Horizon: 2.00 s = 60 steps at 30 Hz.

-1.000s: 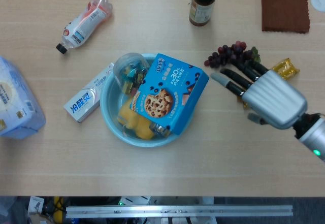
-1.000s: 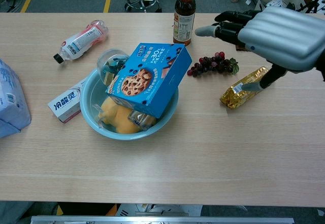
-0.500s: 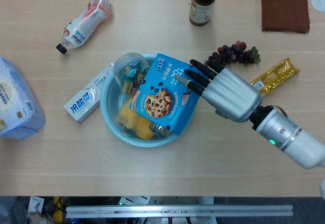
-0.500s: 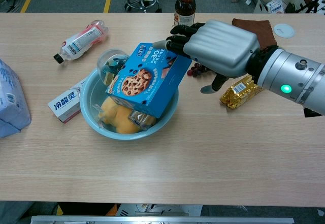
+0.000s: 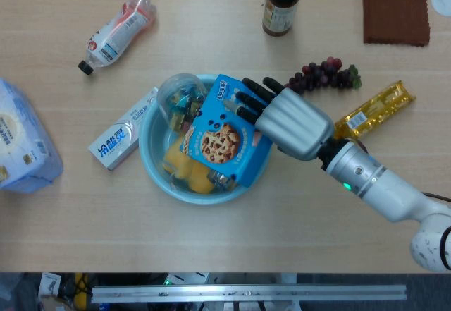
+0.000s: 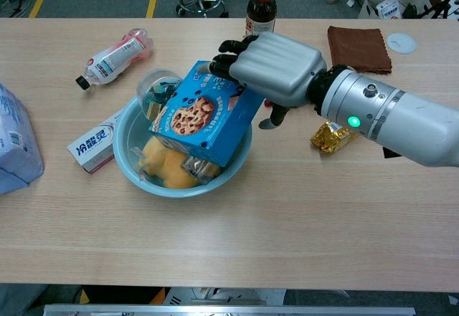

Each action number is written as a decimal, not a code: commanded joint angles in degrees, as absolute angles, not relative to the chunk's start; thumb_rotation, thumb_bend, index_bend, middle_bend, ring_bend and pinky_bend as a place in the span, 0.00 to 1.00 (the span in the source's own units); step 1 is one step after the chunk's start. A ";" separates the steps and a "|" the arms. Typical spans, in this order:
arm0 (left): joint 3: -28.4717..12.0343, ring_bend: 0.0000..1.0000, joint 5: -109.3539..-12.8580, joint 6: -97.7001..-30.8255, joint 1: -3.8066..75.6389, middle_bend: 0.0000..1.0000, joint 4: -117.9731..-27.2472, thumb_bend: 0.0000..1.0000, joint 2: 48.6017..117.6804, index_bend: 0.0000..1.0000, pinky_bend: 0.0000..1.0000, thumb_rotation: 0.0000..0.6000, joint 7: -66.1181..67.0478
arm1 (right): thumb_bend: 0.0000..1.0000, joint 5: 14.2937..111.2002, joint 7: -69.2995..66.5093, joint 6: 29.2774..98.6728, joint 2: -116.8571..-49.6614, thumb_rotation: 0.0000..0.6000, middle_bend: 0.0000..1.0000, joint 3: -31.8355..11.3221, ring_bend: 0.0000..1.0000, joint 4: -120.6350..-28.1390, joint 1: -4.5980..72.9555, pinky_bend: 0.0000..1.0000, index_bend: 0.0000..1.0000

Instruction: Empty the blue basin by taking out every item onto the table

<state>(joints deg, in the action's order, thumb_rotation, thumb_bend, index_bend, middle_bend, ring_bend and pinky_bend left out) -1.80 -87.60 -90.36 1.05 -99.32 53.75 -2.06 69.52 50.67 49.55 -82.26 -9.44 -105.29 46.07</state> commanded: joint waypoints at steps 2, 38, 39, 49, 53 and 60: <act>-1.93 0.02 -87.42 -90.58 0.91 0.04 -99.07 0.17 53.66 0.06 0.13 1.00 -2.46 | 0.07 68.54 50.73 50.12 -83.66 1.00 0.21 -10.11 0.11 -104.44 47.29 0.24 0.12; -1.50 0.02 -87.28 -90.77 -0.25 0.04 -99.29 0.17 51.99 0.06 0.13 1.00 -4.67 | 0.28 73.04 44.22 57.88 -88.50 1.00 0.62 -10.31 0.62 -97.95 53.66 0.72 0.70; -1.50 0.02 -87.32 -90.79 -0.26 0.04 -99.29 0.17 51.99 0.06 0.13 1.00 -4.70 | 0.28 73.53 43.77 58.54 -87.50 1.00 0.62 -10.24 0.62 -98.82 53.18 0.72 0.70; -1.46 0.02 -87.86 -91.19 -0.43 0.04 -99.52 0.17 51.77 0.06 0.13 1.00 -4.63 | 0.28 78.30 37.93 66.04 -72.95 1.00 0.62 -8.24 0.63 -108.29 45.47 0.73 0.70; -1.51 0.02 -88.19 -90.92 -0.14 0.04 -99.99 0.17 51.84 0.06 0.13 1.00 -4.02 | 0.28 79.29 36.34 68.74 -67.44 1.00 0.62 -6.61 0.63 -109.76 41.67 0.73 0.70; -1.44 0.02 -89.46 -90.25 0.68 0.04 -100.97 0.17 52.11 0.06 0.13 1.00 -2.69 | 0.28 80.05 32.12 70.67 -62.06 1.00 0.62 -3.87 0.63 -108.23 36.58 0.73 0.70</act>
<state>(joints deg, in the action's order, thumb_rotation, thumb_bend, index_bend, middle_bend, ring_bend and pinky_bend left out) -1.45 -89.40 -90.31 0.61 -100.91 52.08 -2.75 79.76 33.31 69.97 -62.93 -4.64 -108.87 37.74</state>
